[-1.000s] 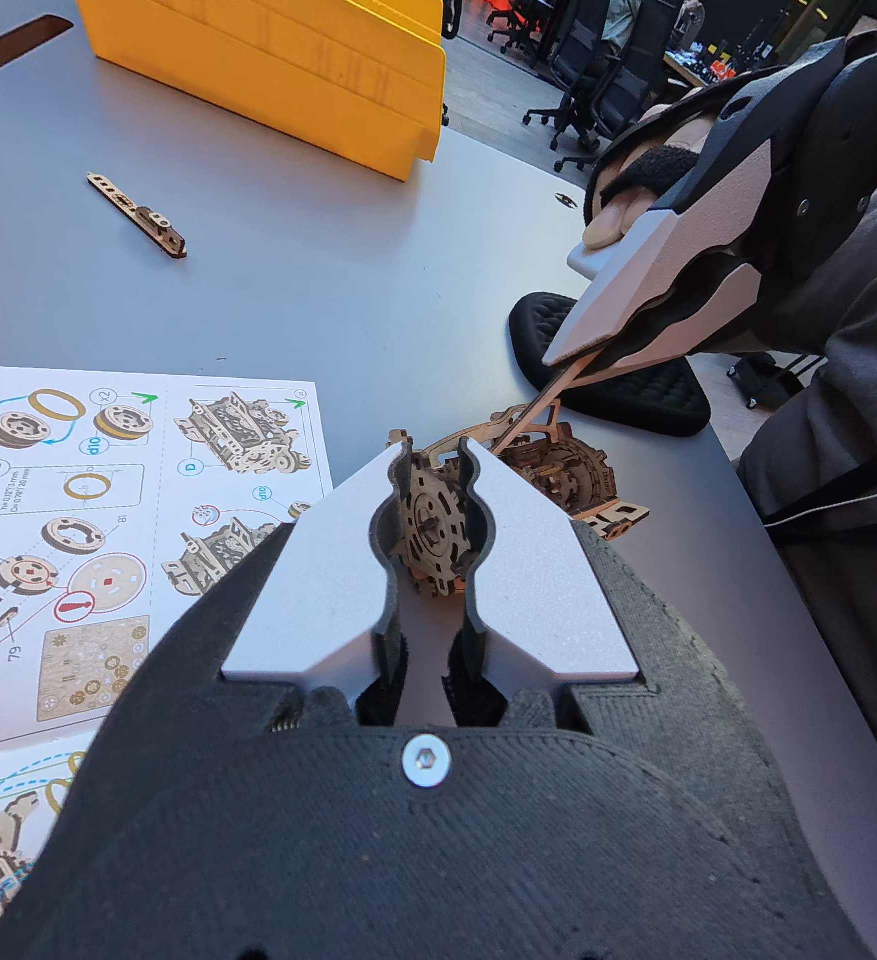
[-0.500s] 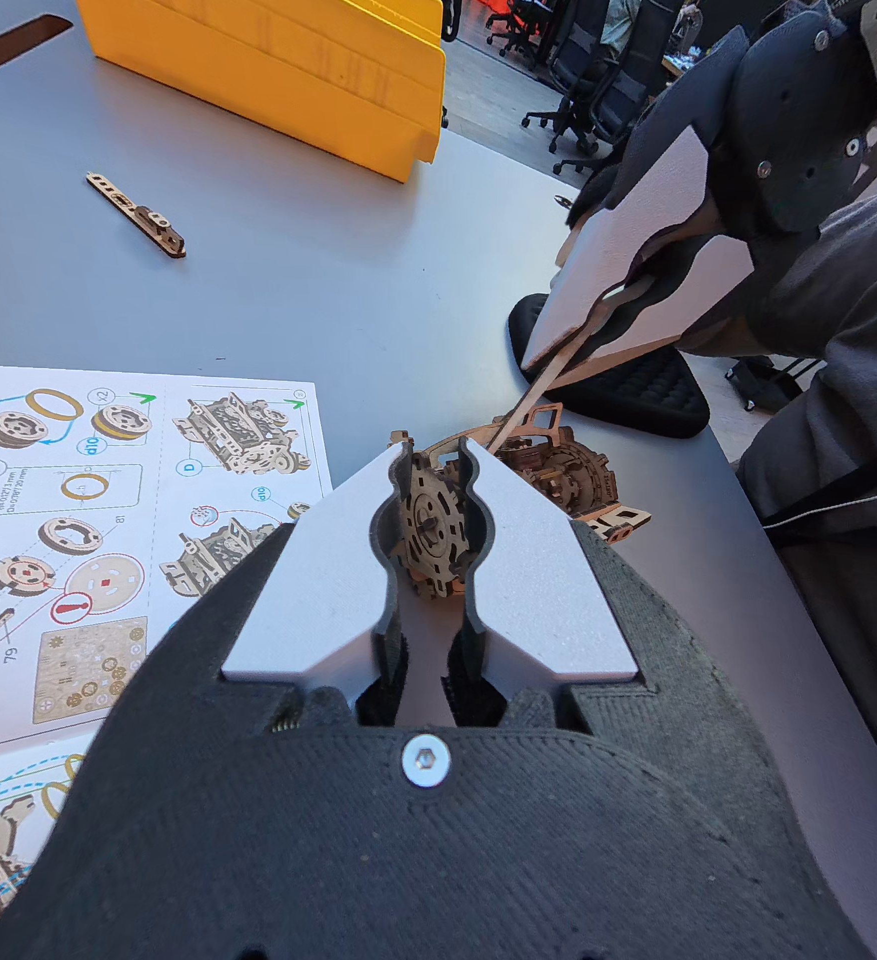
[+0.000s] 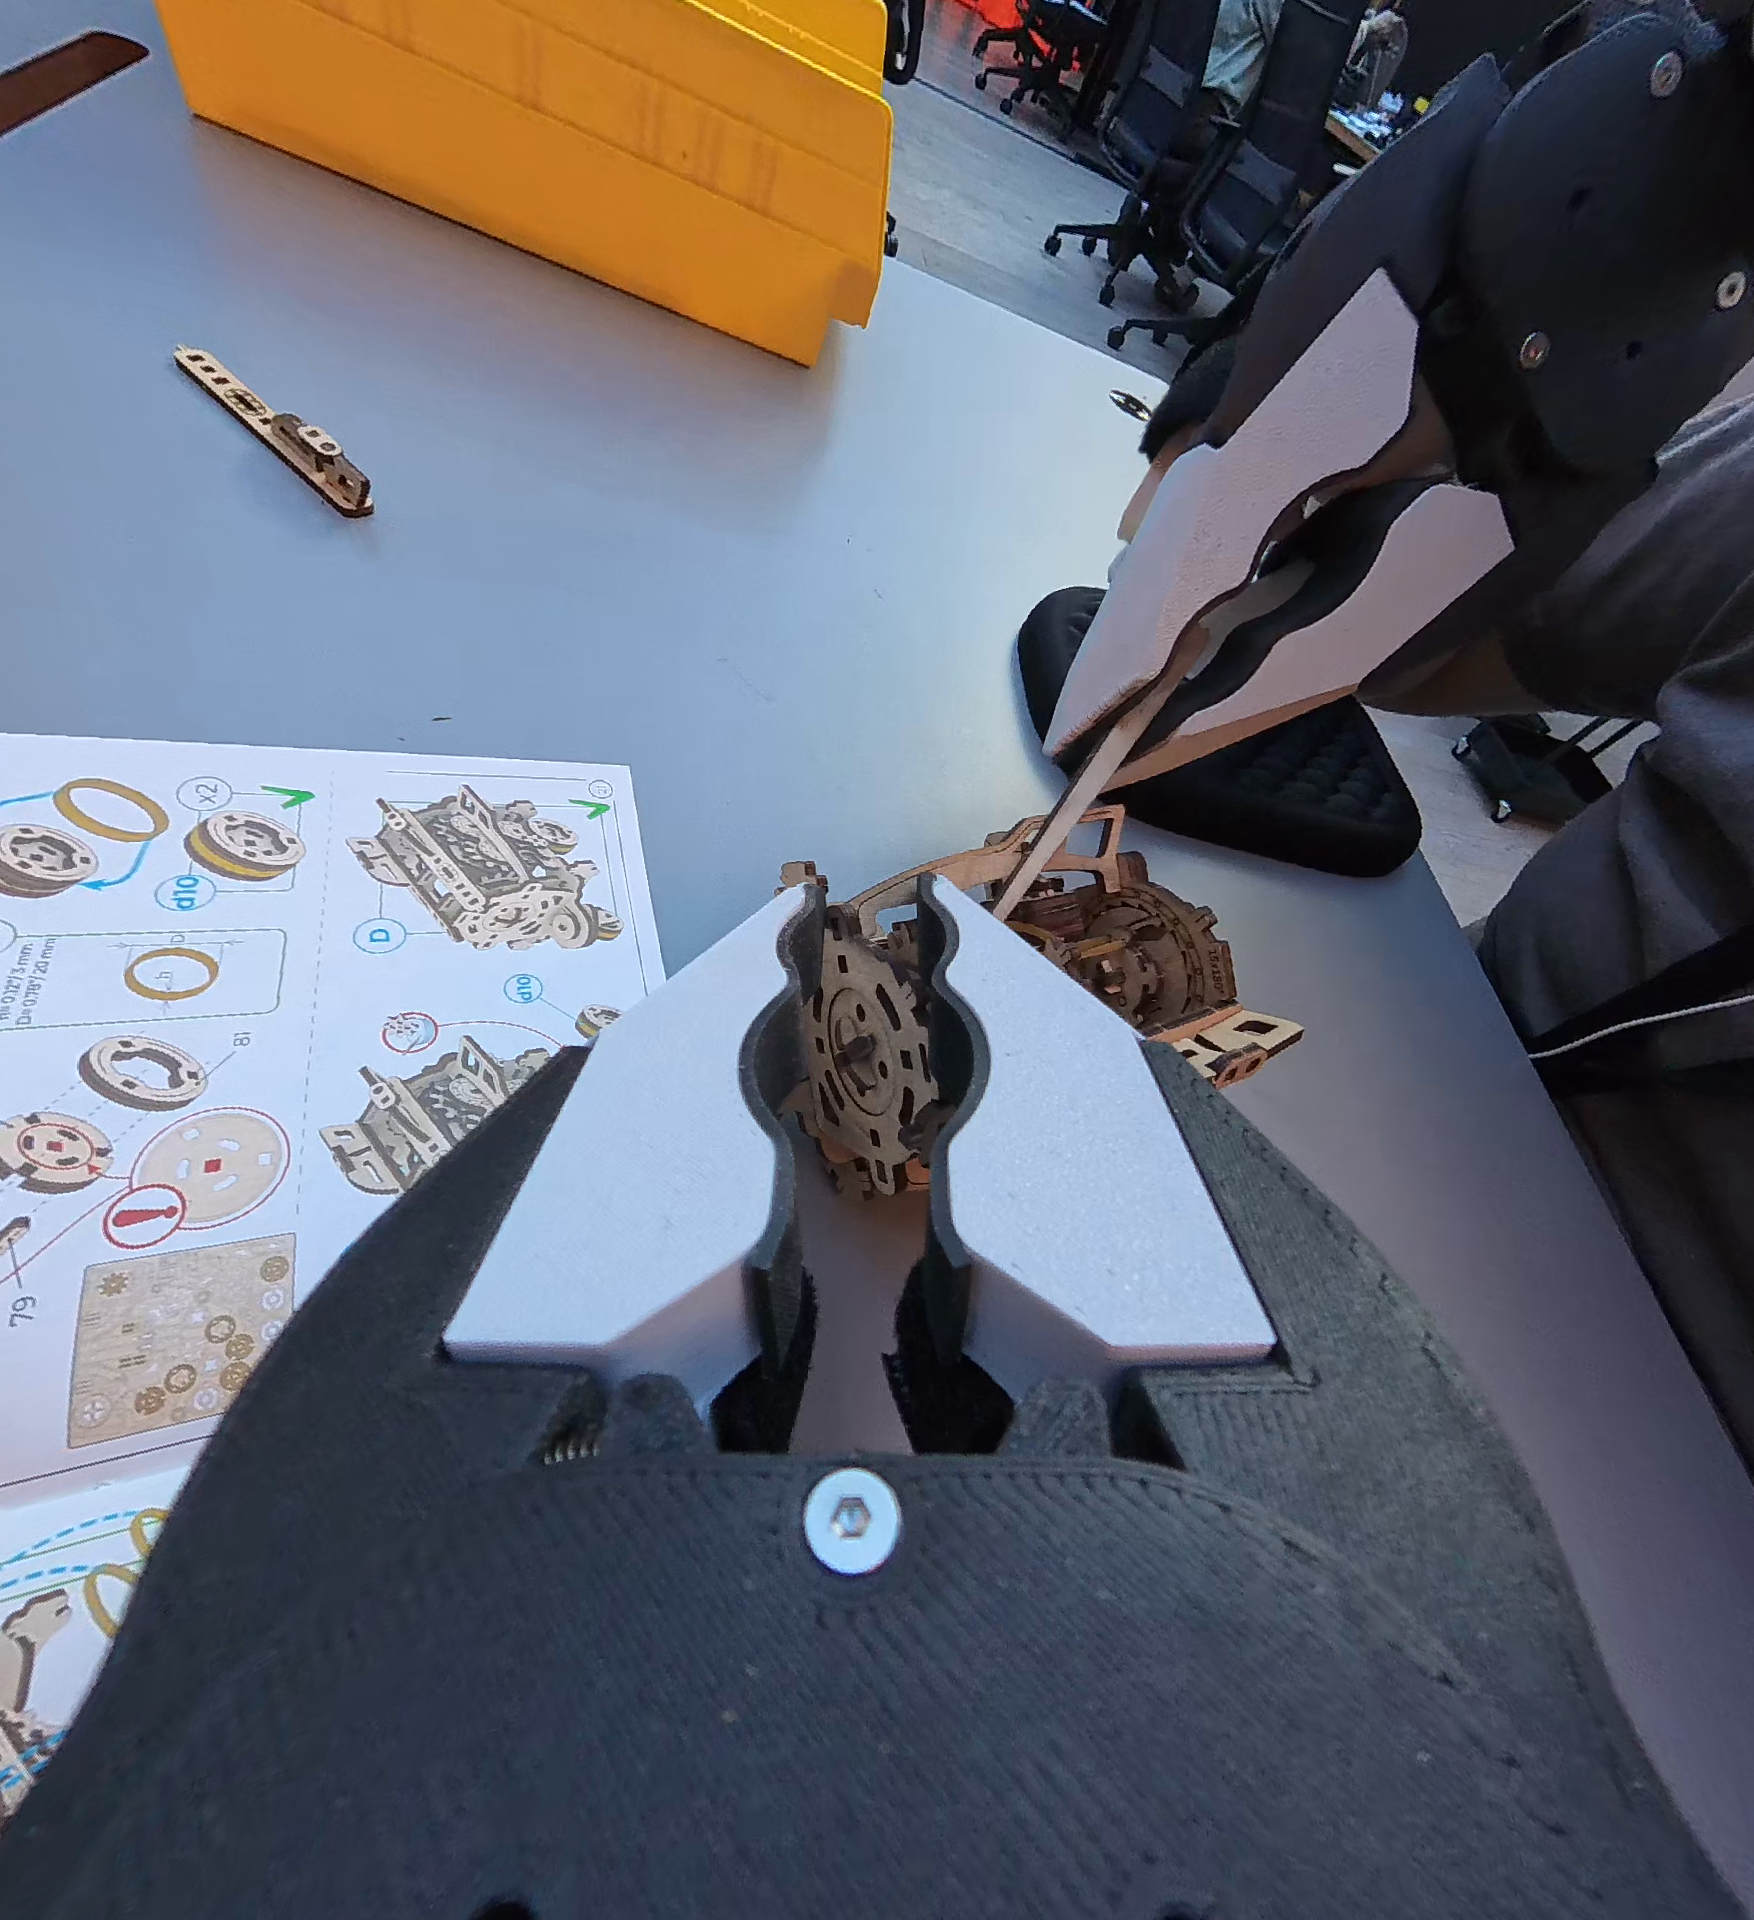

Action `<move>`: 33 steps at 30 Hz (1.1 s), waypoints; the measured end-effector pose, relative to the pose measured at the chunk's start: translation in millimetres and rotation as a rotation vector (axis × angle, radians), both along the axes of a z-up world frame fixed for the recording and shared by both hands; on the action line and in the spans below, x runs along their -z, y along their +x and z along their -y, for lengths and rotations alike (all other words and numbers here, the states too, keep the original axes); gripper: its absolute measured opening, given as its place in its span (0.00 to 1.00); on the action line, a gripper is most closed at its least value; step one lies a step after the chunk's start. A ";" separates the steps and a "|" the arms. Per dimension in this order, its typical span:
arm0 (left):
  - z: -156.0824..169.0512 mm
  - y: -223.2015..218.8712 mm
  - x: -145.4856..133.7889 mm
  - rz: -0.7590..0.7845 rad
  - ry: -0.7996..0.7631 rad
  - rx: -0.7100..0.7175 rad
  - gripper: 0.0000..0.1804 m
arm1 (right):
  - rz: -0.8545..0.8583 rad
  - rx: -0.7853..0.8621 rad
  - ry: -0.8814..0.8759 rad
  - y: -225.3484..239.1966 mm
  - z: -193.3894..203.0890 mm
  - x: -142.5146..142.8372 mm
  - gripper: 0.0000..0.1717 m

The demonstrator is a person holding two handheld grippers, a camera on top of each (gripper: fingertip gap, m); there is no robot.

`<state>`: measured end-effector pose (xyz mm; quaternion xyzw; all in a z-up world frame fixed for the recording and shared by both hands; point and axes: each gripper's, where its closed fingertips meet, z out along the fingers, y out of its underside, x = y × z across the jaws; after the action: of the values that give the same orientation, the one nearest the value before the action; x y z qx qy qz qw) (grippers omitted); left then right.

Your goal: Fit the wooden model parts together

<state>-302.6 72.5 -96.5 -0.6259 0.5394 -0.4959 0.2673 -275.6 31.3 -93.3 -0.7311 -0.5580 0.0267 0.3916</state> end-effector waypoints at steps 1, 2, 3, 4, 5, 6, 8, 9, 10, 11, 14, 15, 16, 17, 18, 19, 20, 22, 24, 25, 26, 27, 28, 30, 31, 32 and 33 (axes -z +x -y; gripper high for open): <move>0.1 -0.1 0.0 0.001 -0.001 0.000 0.08 | 0.004 -0.010 -0.003 0.4 0.3 -1.0 0.03; 0.1 -0.2 0.0 0.001 0.000 0.001 0.08 | -0.003 -0.024 -0.017 0.6 1.2 -3.2 0.03; 0.1 -0.3 -0.1 0.001 0.000 0.001 0.08 | -0.005 -0.038 -0.036 2.1 1.8 -5.4 0.03; 0.2 -0.3 0.0 0.001 0.001 0.002 0.08 | 0.001 -0.062 -0.062 4.1 2.5 -7.5 0.03; 0.2 -0.4 -0.1 0.001 0.001 0.003 0.08 | 0.003 -0.087 -0.087 5.9 2.3 -11.0 0.03; 0.3 -0.3 -0.1 0.000 -0.001 0.004 0.08 | 0.005 -0.127 -0.116 6.5 2.7 -14.6 0.03; 0.7 -0.6 -0.2 -0.004 -0.005 0.007 0.09 | 0.021 -0.172 -0.172 9.1 0.2 -19.7 0.03; 0.7 -0.9 -0.7 -0.006 -0.005 0.007 0.12 | 0.034 -0.198 -0.200 9.3 0.0 -21.3 0.03; 0.7 -1.2 -2.4 -0.004 -0.006 0.007 0.15 | 0.033 -0.229 -0.229 7.2 0.7 -23.5 0.03; 1.4 -1.5 -5.2 0.000 -0.008 0.011 0.16 | 0.031 -0.243 -0.255 5.6 -0.2 -25.5 0.03; -1.2 -2.3 -11.8 -0.014 0.021 -0.004 0.18 | 0.077 -0.283 -0.307 4.5 -3.8 -26.0 0.03; -1.0 -2.6 -12.6 -0.030 0.037 -0.003 0.19 | 0.100 -0.295 -0.313 5.0 -4.8 -25.9 0.03; -0.7 -2.8 -12.1 -0.057 0.053 -0.003 0.19 | 0.125 -0.300 -0.309 6.0 -6.6 -25.8 0.03; -1.0 -3.4 -9.6 -0.097 0.072 -0.008 0.19 | 0.142 -0.302 -0.303 6.4 -8.5 -26.1 0.03; -0.9 -4.1 -5.5 -0.145 0.093 -0.011 0.20 | 0.151 -0.309 -0.308 6.1 -8.2 -26.3 0.03; 0.2 -5.2 -1.1 -0.193 0.110 -0.009 0.20 | 0.156 -0.320 -0.310 5.2 -7.5 -26.3 0.03; 1.3 -6.3 3.7 -0.241 0.127 -0.006 0.19 | 0.166 -0.332 -0.310 5.0 -6.7 -25.7 0.03; 0.3 -6.1 5.3 -0.287 0.166 -0.022 0.17 | 0.199 -0.330 -0.301 7.0 -8.4 -23.3 0.03; -1.1 -7.6 5.6 -0.329 0.204 -0.033 0.16 | 0.206 -0.341 -0.300 5.9 -7.2 -23.4 0.03; -2.6 -8.5 5.8 -0.351 0.223 -0.042 0.16 | 0.204 -0.346 -0.304 4.8 -6.0 -23.9 0.03; -3.5 -9.3 6.2 -0.373 0.240 -0.046 0.16 | 0.206 -0.352 -0.305 3.9 -5.1 -24.5 0.03; -3.4 -10.0 6.7 -0.395 0.249 -0.046 0.16 | 0.207 -0.356 -0.300 3.0 -5.1 -25.0 0.03; -3.3 -10.4 7.2 -0.418 0.250 -0.047 0.16 | 0.208 -0.359 -0.298 2.4 -5.2 -25.2 0.03; -4.3 -11.2 8.0 -0.462 0.253 -0.048 0.17 | 0.210 -0.359 -0.287 0.6 -7.3 -24.4 0.03; -4.0 -11.8 8.1 -0.481 0.256 -0.042 0.17 | 0.215 -0.364 -0.290 0.2 -6.8 -23.0 0.03; -3.8 -12.5 8.3 -0.500 0.260 -0.035 0.16 | 0.216 -0.370 -0.294 -0.7 -6.1 -22.0 0.03; -3.6 -13.4 8.5 -0.519 0.263 -0.029 0.16 | 0.218 -0.373 -0.293 -1.2 -5.9 -21.4 0.03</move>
<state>-315.9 76.1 -105.0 -0.6993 0.6405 -0.2414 0.2062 -276.7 37.2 -71.9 -0.6631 -0.7123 0.1000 0.2073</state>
